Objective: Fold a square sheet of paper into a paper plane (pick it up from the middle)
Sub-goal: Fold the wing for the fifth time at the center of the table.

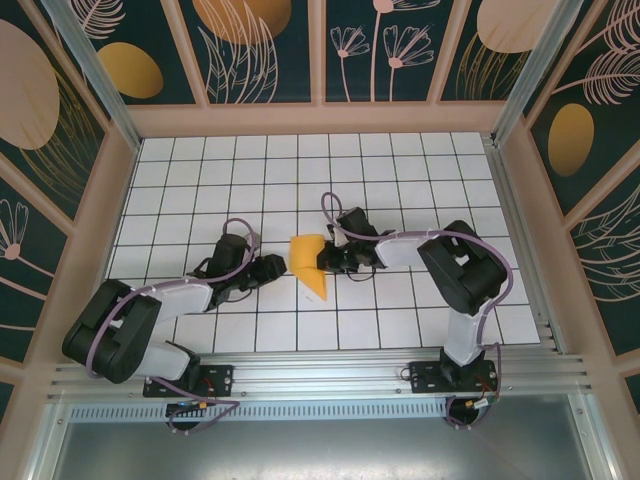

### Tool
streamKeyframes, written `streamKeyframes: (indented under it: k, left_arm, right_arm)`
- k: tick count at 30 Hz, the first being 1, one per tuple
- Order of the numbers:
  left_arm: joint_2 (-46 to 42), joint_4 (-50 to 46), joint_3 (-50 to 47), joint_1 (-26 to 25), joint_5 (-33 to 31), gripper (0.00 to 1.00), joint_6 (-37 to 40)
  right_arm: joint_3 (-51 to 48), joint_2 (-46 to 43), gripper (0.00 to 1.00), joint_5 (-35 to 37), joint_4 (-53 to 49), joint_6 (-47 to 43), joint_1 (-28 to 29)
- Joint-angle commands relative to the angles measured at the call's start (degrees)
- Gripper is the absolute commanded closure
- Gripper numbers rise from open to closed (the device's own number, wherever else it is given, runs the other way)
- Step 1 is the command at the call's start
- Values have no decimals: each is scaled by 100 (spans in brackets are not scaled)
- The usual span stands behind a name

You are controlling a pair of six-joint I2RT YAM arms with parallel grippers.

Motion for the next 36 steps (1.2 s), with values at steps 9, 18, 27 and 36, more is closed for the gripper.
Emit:
streamKeyframes:
  k: [9, 18, 27, 36]
  left_arm:
    - [398, 337, 312, -124, 410, 49, -260]
    - [756, 715, 237, -299, 275, 49, -1166]
    - [1147, 1293, 183, -380, 279, 50, -1804]
    - [1436, 1547, 295, -423, 381, 50, -1978]
  right_arm:
    - [-424, -44, 93, 11, 371, 171, -127]
    - [-570, -42, 92, 15, 535, 231, -152]
    - [-616, -62, 92, 17, 575, 232, -174]
    - [-640, -81, 91, 17, 602, 230, -224]
